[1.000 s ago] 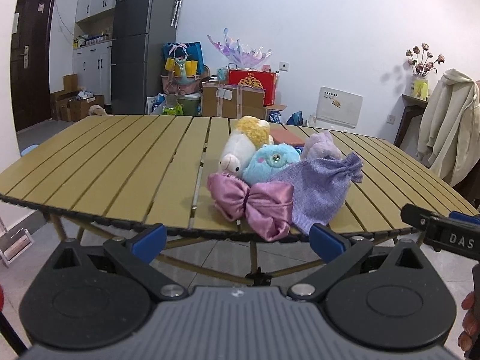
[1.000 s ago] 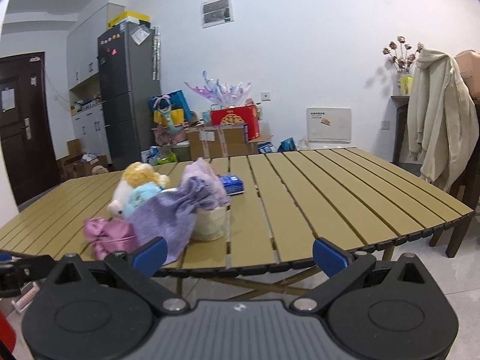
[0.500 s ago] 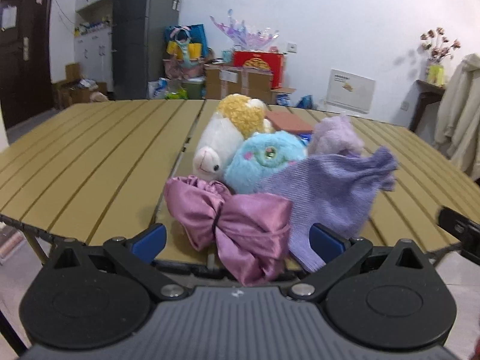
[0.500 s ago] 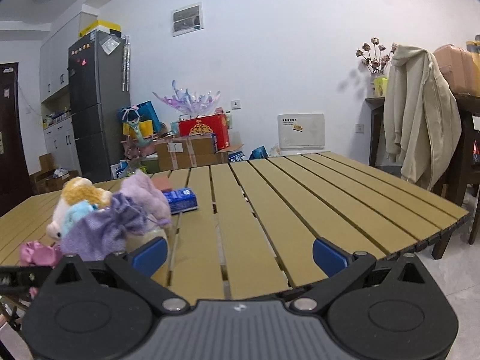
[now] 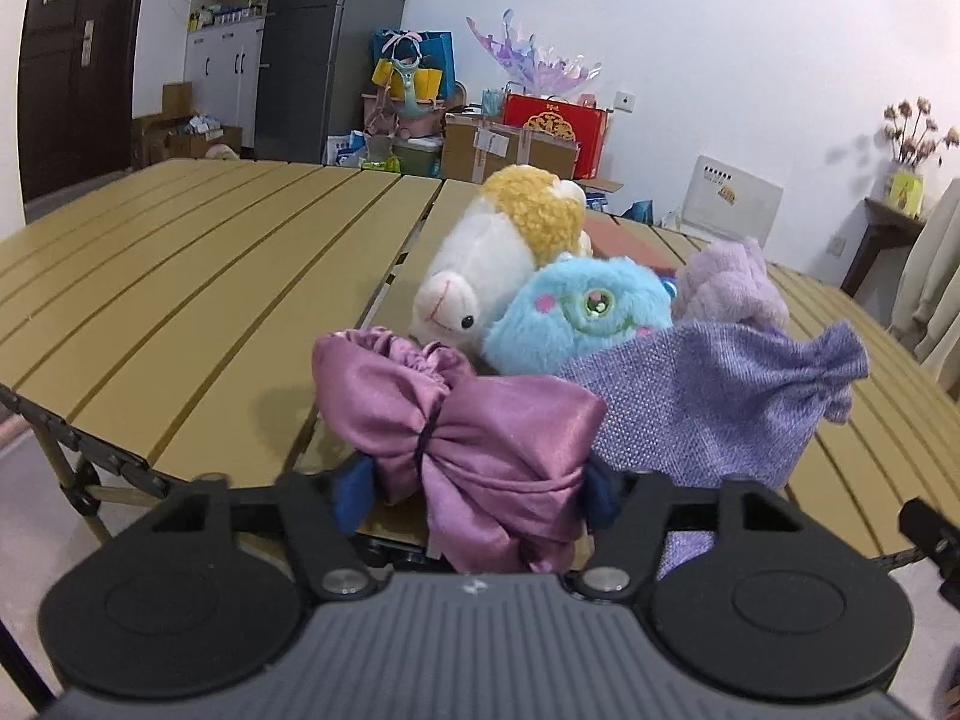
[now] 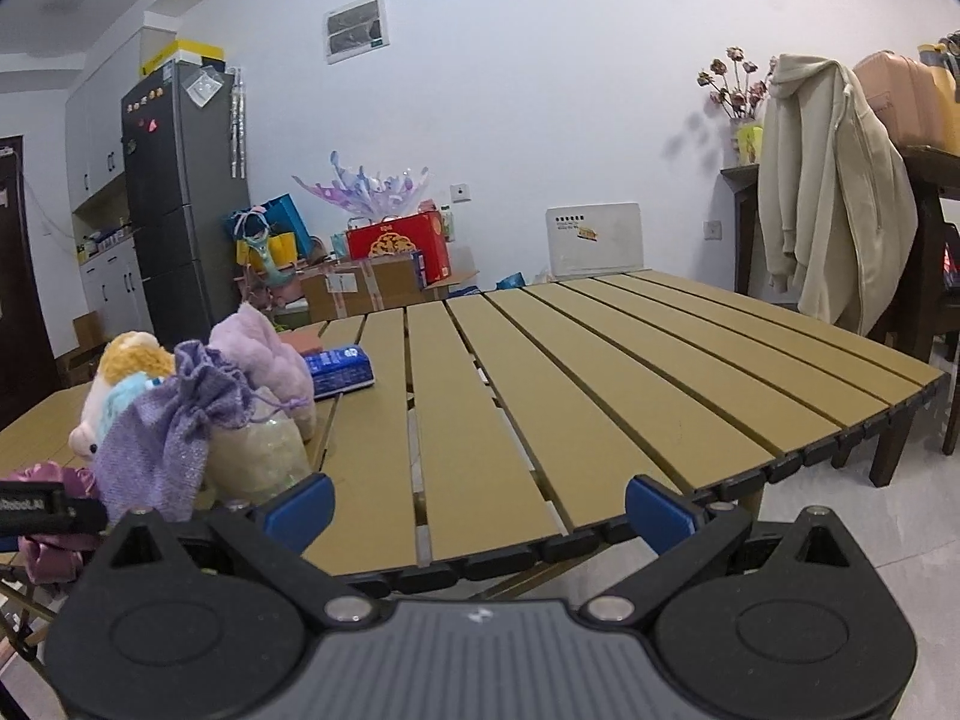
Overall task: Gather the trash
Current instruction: 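Move the left tool to the pink bow while the right tool approaches the lavender pouch, then close the left tool on the pink bow while the right tool grasps the lavender pouch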
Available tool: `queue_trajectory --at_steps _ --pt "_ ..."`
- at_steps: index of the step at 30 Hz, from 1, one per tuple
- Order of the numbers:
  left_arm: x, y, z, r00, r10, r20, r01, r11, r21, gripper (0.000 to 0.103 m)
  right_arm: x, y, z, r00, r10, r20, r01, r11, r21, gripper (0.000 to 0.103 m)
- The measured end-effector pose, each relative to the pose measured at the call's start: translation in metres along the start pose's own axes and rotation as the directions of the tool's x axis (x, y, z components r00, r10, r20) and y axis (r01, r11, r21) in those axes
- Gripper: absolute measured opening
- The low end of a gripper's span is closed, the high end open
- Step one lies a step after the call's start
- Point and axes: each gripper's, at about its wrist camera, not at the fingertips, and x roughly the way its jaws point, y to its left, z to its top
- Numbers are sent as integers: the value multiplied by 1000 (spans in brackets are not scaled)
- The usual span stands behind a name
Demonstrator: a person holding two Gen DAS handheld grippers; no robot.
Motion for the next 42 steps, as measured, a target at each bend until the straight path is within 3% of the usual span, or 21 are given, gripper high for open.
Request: queue_trajectory --at_steps 5,13,27,35,39,42 --pt "-7 12 3 1000 7 14 -7 1000 -13 52 2 1 -2 1000 5 -6 -5 1000 7 103" --pt "-27 14 2 997 17 69 -20 999 43 50 2 12 -2 997 69 -35 -68 997 41 103" --pt "-51 53 12 989 66 132 -71 997 30 50 -1 93 4 982 183 44 -179 981 -78 103" --pt "-58 76 12 986 90 137 -94 995 24 50 25 123 14 988 136 75 -129 988 -88 100" --pt "-59 86 12 985 107 136 -110 994 13 50 37 120 20 989 122 84 -116 990 -76 86" --pt "-59 90 13 984 115 136 -118 993 9 50 40 118 19 988 126 91 -119 990 -82 65"
